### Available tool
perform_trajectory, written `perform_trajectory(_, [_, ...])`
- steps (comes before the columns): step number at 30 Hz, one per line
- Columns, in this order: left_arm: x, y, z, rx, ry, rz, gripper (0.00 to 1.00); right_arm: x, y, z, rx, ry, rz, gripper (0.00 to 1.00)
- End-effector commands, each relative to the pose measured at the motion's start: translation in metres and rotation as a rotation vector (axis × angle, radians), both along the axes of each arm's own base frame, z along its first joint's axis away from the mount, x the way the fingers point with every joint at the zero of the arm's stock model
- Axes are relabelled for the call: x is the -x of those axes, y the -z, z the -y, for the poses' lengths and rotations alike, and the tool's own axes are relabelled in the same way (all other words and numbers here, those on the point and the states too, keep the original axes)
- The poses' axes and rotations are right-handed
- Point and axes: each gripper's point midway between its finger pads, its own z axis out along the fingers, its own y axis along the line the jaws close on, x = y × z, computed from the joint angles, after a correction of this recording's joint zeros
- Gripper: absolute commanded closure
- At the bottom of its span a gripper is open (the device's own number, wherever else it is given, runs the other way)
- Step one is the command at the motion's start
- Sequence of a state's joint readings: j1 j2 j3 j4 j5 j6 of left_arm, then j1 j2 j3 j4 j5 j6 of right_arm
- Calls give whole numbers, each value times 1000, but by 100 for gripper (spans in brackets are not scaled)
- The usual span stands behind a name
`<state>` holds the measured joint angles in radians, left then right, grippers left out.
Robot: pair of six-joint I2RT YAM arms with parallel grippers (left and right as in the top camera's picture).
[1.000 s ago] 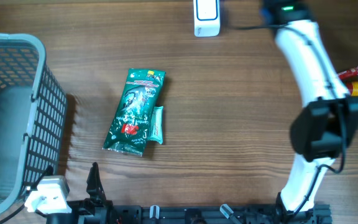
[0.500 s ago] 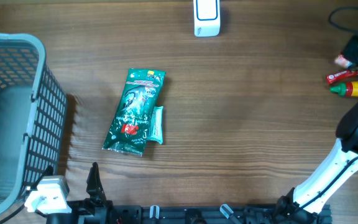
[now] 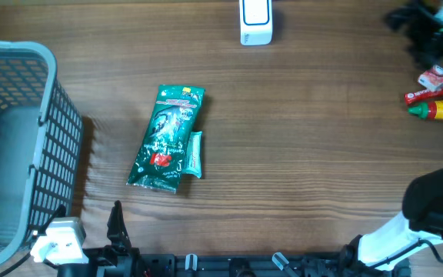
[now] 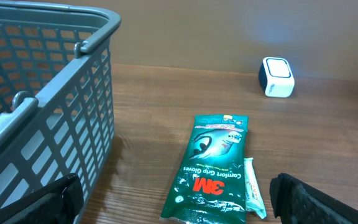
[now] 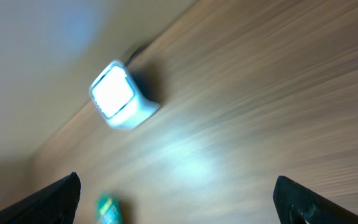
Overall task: Scan the item barcode
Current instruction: 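Carry the tissue pack to the right edge and release it, then reach right gripper to the green 3M glove pouch and grasp it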
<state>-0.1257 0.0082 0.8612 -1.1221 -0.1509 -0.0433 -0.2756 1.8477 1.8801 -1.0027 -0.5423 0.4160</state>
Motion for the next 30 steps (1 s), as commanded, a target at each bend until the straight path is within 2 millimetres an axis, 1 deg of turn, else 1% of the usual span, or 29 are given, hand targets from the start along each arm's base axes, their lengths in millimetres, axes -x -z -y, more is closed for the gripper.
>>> perform_trajectory(1, [1,-1,0,5,-2,6,0,14,11,-96,-172,-220,-77,0])
perform_trajectory(2, [1,-1,0,5,-2,6,0,18,15,-115,-172,-258,-94,0])
perform_trajectory(4, [1,-1,0,5,-2,6,0,36,36,-170,-144,-372,-150,0])
perform_trajectory(6, [1,-1,0,5,-2,6,0,50,57,-203,-105,-439,-189,0])
perform_trajectory(7, [1,-1,0,5,-2,6,0,66,76,-237,-92,-517,-212,0])
perform_trajectory(9, [1,-1,0,5,-2,6,0,85,101,-275,-98,-582,-239,0])
perform_trajectory(10, [1,-1,0,5,-2,6,0,91,110,-290,-107,-598,-240,0])
perform_trajectory(11, [1,-1,0,5,-2,6,0,102,125,-311,-117,-626,-236,0])
perform_trajectory(13, [1,-1,0,5,-2,6,0,113,141,-342,-127,-683,-181,0])
perform_trajectory(15, [1,-1,0,5,-2,6,0,120,158,-368,-114,-715,-124,0])
perform_trajectory(17, [1,-1,0,5,-2,6,0,119,184,-380,-66,-661,-148,0])
perform_trajectory(18, [1,-1,0,5,-2,6,0,120,193,-388,-66,-670,-146,0])
perform_trajectory(19, [1,-1,0,5,-2,6,0,121,199,-395,-73,-686,-136,0])
perform_trajectory(20, [1,-1,0,5,-2,6,0,121,210,-405,-78,-704,-124,0])
perform_trajectory(22, [1,-1,0,5,-2,6,0,123,226,-417,-82,-723,-112,0])
perform_trajectory(23, [1,-1,0,5,-2,6,0,122,231,-421,-85,-728,-105,0])
perform_trajectory(25, [1,-1,0,5,-2,6,0,119,238,-426,-93,-734,-89,0])
perform_trajectory(26, [1,-1,0,5,-2,6,0,118,237,-427,-96,-735,-76,0])
perform_trajectory(30, [1,-1,0,5,-2,6,0,108,222,-438,-138,-754,11,3])
